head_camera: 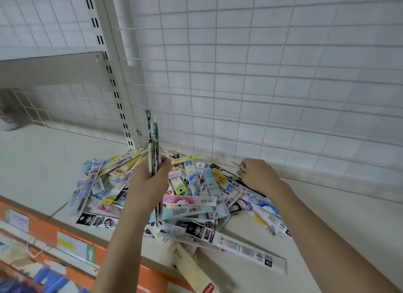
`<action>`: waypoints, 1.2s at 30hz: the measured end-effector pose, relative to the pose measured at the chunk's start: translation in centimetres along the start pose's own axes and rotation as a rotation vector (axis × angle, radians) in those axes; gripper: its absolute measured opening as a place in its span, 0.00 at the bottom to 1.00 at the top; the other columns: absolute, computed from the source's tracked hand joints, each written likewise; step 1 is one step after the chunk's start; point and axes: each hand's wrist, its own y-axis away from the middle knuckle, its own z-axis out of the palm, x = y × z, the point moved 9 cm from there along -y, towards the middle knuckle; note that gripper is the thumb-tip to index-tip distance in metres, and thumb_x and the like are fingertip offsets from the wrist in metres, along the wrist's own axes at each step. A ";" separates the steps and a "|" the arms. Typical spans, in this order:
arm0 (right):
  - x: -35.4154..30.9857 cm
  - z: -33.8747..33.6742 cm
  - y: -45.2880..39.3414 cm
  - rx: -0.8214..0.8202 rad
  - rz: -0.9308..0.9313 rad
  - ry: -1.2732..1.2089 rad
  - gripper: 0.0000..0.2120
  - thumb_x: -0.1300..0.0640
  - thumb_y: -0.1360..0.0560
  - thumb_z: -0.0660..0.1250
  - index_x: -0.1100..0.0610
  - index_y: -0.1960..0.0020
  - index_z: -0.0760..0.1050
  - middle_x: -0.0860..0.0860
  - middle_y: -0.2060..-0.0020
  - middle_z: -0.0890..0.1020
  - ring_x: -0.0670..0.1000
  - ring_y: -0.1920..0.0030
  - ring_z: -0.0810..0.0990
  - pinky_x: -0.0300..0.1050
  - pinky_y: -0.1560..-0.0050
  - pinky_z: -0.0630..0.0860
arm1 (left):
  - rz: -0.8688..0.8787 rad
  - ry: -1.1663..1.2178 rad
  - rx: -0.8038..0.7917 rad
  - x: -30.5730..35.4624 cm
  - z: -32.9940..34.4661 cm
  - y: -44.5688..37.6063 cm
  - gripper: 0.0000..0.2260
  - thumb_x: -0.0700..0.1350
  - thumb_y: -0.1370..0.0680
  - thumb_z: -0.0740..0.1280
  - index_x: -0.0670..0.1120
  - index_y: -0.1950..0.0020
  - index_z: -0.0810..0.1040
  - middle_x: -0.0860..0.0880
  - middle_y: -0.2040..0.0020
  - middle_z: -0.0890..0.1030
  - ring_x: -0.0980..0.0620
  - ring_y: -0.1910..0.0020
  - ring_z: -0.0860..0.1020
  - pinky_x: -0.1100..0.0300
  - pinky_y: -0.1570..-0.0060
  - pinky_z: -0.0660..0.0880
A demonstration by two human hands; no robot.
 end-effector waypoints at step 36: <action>1.8 0.0 4.5 0.019 0.021 -0.092 0.14 0.58 0.22 0.56 0.53 0.67 0.60 0.49 0.69 0.70 0.52 0.67 0.68 0.43 0.71 0.61 | 0.012 -0.682 -0.361 -2.4 9.9 -4.4 0.07 0.41 0.27 0.66 0.42 0.63 0.69 0.48 0.70 0.69 0.53 0.72 0.67 0.63 0.75 0.63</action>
